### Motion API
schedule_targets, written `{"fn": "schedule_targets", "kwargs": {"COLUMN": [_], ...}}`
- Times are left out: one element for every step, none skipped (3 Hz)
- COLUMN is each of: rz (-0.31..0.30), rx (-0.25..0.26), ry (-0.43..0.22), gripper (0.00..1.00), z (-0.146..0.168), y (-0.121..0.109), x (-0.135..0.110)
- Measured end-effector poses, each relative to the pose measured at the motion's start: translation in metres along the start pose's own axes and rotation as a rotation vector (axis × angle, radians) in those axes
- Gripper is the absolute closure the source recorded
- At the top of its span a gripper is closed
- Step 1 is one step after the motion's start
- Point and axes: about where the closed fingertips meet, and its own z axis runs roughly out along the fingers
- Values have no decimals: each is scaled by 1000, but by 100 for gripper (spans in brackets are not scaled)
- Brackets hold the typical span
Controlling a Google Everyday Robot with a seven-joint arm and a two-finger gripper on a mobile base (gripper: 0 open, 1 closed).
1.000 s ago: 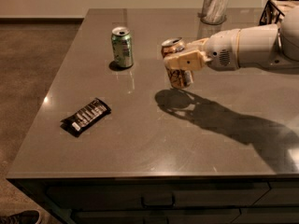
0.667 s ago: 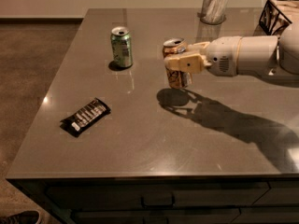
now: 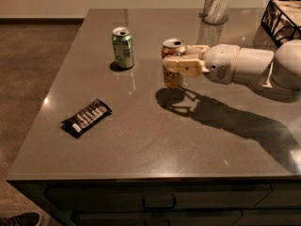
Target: Place orange can upright
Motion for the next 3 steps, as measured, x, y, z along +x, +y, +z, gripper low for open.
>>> {"fn": "schedule_targets", "kwargs": {"rz": [-4, -2, -2], "rx": [-17, -29, -27], "ry": [-38, -62, -80], "gripper": [100, 100, 82], "z": [6, 12, 15], "y": [-1, -2, -3], "x": [5, 12, 15]}}
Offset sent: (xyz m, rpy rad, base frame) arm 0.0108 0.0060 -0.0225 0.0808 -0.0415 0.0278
